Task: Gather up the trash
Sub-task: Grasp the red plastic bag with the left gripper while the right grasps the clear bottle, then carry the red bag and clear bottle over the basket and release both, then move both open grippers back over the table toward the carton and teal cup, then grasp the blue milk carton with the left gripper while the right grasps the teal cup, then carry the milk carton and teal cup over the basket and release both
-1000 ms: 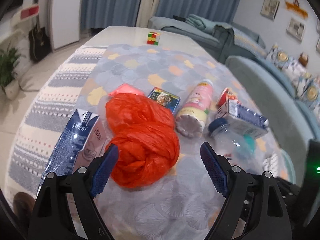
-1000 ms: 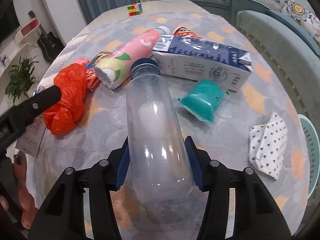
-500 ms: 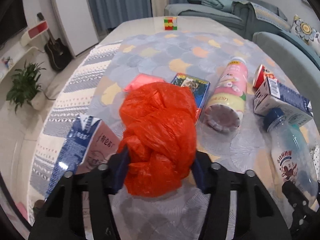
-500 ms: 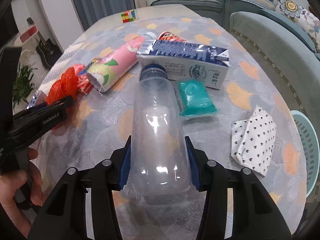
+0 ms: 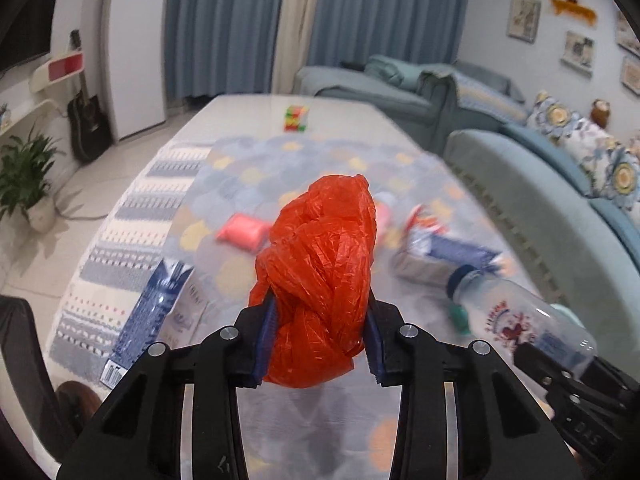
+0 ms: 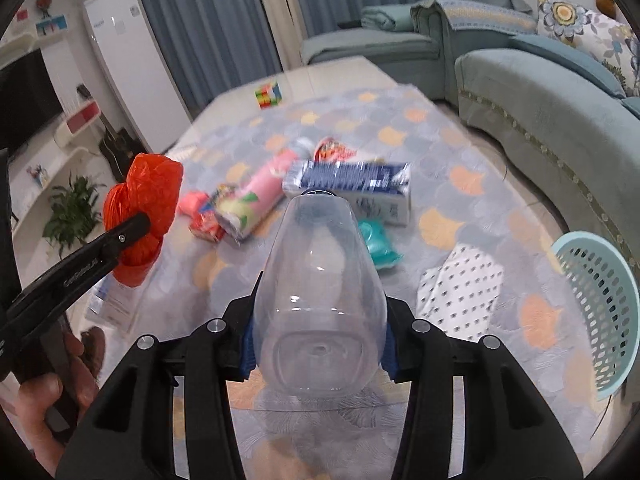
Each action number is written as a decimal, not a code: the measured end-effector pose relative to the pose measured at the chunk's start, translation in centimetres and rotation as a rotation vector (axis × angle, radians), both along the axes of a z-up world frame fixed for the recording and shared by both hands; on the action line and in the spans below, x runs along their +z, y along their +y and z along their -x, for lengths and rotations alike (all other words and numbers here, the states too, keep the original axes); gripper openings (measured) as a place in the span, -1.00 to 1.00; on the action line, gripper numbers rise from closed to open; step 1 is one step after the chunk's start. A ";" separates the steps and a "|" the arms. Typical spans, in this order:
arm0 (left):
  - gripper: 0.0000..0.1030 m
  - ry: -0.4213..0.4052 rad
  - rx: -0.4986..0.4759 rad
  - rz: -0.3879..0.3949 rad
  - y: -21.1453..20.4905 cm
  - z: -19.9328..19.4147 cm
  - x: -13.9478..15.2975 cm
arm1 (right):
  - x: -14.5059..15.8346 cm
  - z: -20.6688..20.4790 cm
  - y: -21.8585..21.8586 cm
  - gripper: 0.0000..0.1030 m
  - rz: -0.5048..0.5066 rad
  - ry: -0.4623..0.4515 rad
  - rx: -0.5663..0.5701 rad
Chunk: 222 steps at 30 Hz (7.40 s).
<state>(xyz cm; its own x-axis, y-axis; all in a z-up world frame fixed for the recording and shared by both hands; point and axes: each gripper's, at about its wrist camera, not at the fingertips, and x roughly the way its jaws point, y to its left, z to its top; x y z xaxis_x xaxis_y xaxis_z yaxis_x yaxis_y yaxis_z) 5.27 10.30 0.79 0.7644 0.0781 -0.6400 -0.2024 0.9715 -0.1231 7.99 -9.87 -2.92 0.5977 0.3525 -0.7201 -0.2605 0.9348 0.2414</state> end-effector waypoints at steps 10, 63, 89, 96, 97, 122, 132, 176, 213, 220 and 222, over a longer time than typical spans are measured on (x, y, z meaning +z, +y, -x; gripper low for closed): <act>-0.31 -0.141 -0.198 0.035 -9.0 0.2 6.2 | 6.3 1.9 -8.3 -0.16 -0.018 -0.160 -0.154; 0.37 0.215 -0.737 0.082 -37.3 -7.1 -8.8 | -10.2 2.0 -36.1 -0.04 -0.028 0.278 -0.693; 0.37 -0.068 -0.347 0.057 -13.9 -0.9 3.0 | 2.8 2.0 -20.9 0.15 0.011 -0.064 -0.383; 0.55 -0.016 -0.080 -0.081 -2.3 1.8 4.5 | 4.6 1.9 -13.1 0.25 0.034 -0.115 -0.232; 0.56 -0.003 -0.056 -0.087 -1.2 1.9 4.5 | 4.6 1.7 -11.8 0.26 0.038 -0.116 -0.205; 0.23 0.369 0.117 -0.111 10.3 -1.5 -6.1 | -3.6 -5.1 0.2 0.30 0.157 0.049 0.008; -0.35 0.336 0.126 -0.119 10.1 -1.2 -6.4 | -7.6 -8.4 1.7 0.30 0.194 0.112 0.000; -0.35 -0.096 -0.450 0.014 -21.3 -4.0 5.3 | 5.5 -0.5 -24.1 -0.27 0.179 -0.172 -0.487; 0.22 0.152 -0.701 0.069 -35.6 -6.2 -6.5 | -9.4 0.2 -35.3 0.05 0.017 0.291 -0.617; 0.22 0.106 -0.676 0.085 -33.0 -5.4 -4.5 | -7.4 0.4 -33.2 0.05 0.032 0.251 -0.587; 0.22 0.087 -0.662 0.085 -31.8 -5.1 -3.7 | -6.5 0.3 -32.1 0.05 0.038 0.230 -0.573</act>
